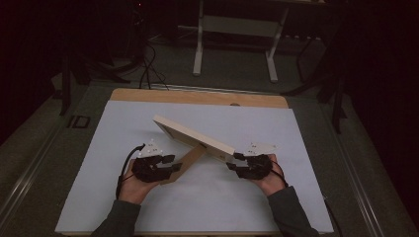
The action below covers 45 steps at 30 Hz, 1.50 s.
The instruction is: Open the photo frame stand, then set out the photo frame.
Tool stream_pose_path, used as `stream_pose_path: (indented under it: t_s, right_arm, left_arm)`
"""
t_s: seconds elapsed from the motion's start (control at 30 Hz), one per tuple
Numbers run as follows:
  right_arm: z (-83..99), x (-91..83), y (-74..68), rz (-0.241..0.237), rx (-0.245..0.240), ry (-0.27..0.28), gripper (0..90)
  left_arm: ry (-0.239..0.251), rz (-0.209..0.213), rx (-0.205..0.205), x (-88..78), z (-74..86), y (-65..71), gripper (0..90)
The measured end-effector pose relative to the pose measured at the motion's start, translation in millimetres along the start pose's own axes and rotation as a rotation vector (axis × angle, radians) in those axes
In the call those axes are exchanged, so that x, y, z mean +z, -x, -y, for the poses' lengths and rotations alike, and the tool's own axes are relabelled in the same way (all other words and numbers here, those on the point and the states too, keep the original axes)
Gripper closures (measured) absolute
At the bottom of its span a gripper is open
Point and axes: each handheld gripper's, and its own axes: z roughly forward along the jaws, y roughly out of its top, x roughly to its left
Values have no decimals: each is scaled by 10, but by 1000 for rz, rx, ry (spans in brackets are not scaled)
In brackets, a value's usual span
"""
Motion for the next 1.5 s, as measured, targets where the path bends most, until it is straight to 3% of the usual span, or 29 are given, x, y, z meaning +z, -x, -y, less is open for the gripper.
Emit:
stream_pose_path:
  t_s: [0.13, 0.43, 0.6, 0.83, 0.87, 1.1, 1.2, 1.37, 1.5]
  right_arm:
    - [4, -3, 12, 1, 5, -3, 523]
    - [7, -9, 35, -8, 8, -23, 521]
    - [22, -8, 47, -24, 6, -46, 570]
    - [30, -4, 75, -22, 24, -53, 614]
    - [29, -6, 80, -23, 25, -55, 612]
    - [33, -19, 81, -31, 21, -62, 653]
    - [43, -44, 99, -43, 21, -67, 656]
    - [56, -94, 136, -49, 35, -76, 659]
    - [62, -146, 178, -28, 65, -51, 704]
  left_arm:
    - [6, -7, -5, -14, -4, -3, 553]
    - [51, 6, -69, -89, -25, -65, 528]
    - [62, -2, -89, -123, -41, -62, 507]
    - [74, -14, -104, -154, -72, -43, 553]
    - [77, 8, -114, -151, -86, -47, 561]
    - [80, -17, -98, -172, -115, -11, 613]
    - [98, -14, -114, -192, -126, -6, 635]
    - [111, -11, -107, -205, -144, 9, 649]
    - [105, -15, -96, -194, -170, 21, 665]
